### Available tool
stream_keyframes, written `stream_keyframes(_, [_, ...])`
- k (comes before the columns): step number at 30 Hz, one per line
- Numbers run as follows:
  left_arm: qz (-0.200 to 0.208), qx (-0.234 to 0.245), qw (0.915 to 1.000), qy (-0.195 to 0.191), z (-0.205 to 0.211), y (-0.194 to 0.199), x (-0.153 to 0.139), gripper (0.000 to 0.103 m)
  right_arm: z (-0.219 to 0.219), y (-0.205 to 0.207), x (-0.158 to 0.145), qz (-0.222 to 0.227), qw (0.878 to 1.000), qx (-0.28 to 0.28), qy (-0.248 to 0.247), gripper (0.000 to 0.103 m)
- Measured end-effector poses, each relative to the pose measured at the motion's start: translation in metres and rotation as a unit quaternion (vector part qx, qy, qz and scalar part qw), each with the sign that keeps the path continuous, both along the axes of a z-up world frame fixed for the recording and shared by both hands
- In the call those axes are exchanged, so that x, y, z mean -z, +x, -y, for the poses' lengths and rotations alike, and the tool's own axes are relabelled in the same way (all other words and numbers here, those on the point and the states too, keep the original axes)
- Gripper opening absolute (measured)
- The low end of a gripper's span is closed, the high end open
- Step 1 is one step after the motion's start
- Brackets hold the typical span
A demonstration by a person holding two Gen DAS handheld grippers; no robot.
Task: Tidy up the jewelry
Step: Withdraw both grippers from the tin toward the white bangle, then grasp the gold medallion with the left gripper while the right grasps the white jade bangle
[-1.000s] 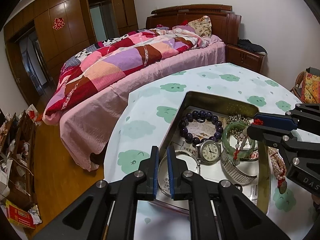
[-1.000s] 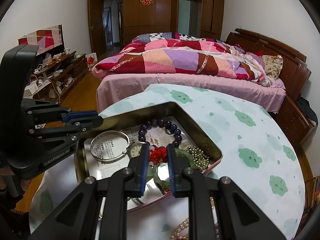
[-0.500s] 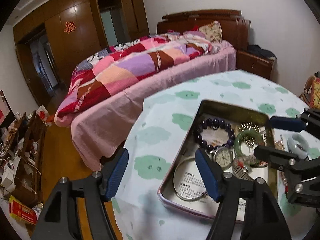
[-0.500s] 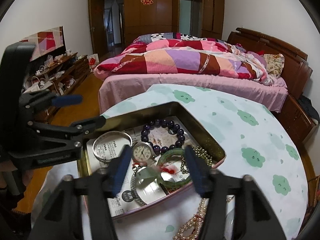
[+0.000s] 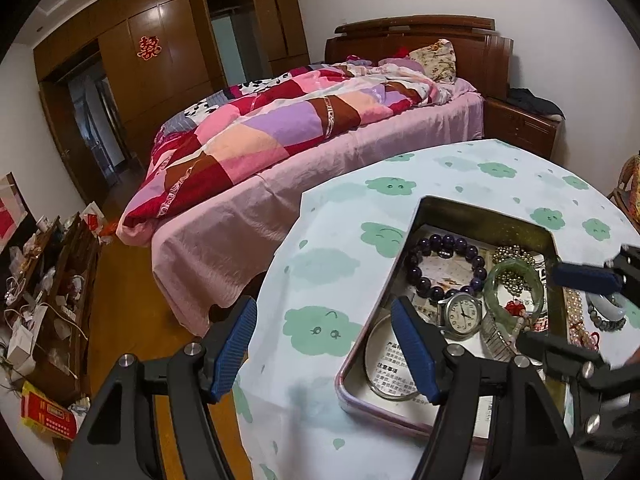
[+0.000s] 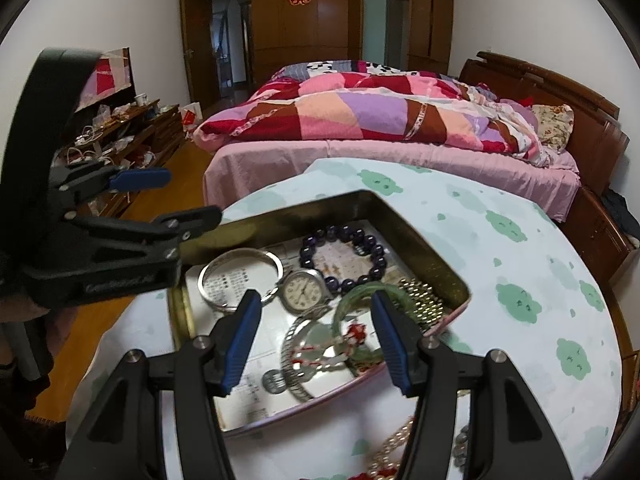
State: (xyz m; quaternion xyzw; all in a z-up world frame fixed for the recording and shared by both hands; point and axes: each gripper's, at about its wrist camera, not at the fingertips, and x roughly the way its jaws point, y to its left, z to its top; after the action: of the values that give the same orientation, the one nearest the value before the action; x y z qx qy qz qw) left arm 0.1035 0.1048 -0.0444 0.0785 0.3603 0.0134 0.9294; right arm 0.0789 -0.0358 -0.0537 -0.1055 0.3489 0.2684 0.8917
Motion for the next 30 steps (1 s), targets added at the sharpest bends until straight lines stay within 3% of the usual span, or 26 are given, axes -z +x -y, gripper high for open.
stream_keyframes(17, [-0.008, -0.004, 1.0000, -0.002, 0.009, -0.016, 0.004, 0.070, 0.000, -0.025, 0.003, 0.009, 1.000, -0.013, -0.013, 0.063])
stream_keyframes(23, [0.003, 0.030, 0.9995, -0.010, 0.039, -0.030, 0.000, 0.070, 0.054, -0.028, 0.000, 0.011, 0.999, 0.045, -0.014, 0.063])
stream_keyframes(30, [0.012, 0.096, 0.9952, -0.017, 0.091, -0.049, -0.004, 0.070, 0.142, -0.035, 0.007, -0.008, 0.987, 0.158, -0.011, 0.064])
